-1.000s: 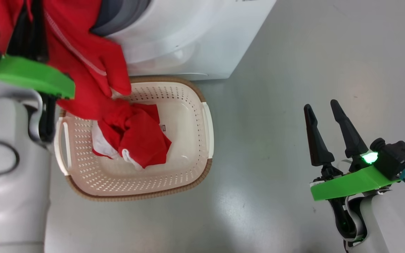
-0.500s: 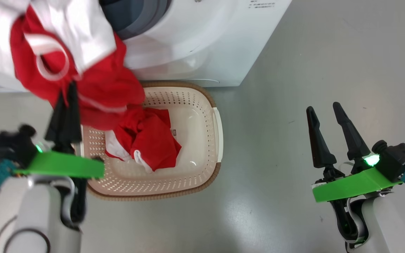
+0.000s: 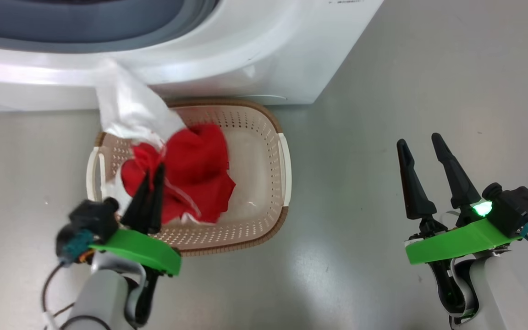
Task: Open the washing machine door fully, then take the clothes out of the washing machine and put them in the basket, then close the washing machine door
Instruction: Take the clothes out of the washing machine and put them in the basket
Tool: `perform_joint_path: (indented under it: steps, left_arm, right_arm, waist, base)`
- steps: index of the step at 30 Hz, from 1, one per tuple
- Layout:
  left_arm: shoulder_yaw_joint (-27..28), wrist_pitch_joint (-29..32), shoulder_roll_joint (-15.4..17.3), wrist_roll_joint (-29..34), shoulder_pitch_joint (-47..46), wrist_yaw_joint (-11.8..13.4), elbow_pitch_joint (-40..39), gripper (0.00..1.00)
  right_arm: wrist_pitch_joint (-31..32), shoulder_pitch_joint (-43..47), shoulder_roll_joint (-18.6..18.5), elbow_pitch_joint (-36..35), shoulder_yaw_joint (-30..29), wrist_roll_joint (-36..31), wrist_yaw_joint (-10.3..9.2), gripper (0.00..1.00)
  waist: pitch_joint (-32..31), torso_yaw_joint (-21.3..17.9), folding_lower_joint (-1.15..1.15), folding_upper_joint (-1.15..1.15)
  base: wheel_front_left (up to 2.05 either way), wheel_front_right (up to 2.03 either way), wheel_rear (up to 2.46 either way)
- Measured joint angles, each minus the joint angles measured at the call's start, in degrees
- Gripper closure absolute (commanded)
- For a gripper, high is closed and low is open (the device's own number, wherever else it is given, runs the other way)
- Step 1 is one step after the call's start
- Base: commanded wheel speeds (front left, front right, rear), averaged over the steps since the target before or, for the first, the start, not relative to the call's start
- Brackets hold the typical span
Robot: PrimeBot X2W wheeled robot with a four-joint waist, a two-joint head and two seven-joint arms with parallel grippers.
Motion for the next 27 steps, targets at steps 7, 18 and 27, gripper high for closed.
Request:
perform_joint_path:
  steps: [7, 18, 27]
  left_arm:
    - [-3.6, 0.02, 0.85, -0.05, -3.5, 0.0, 9.79, 1.0]
    - [-4.23, 0.01, 1.85, -0.57, -12.15, 0.0, 18.76, 1.0]
    - [-3.81, 0.01, 2.16, -0.56, -14.35, 0.0, 21.29, 0.0]
  right_arm:
    - [0.0, -0.24, 0.0, -0.55, -0.08, 0.01, 0.0, 0.0]
    - [0.0, -0.93, 0.0, -1.33, 0.15, 0.08, 0.0, 0.0]
    - [0.0, -1.54, 0.0, -1.43, 0.15, 0.27, 0.0, 0.0]
  waist:
    - [2.45, -0.84, 0.0, 0.0]
    - [6.36, -2.16, 0.0, 0.0]
    - [7.13, -3.11, 0.0, 0.0]
  base:
    - [0.0, 0.0, 0.0]
    - [0.0, 0.0, 0.0]
    - [0.0, 0.0, 0.0]
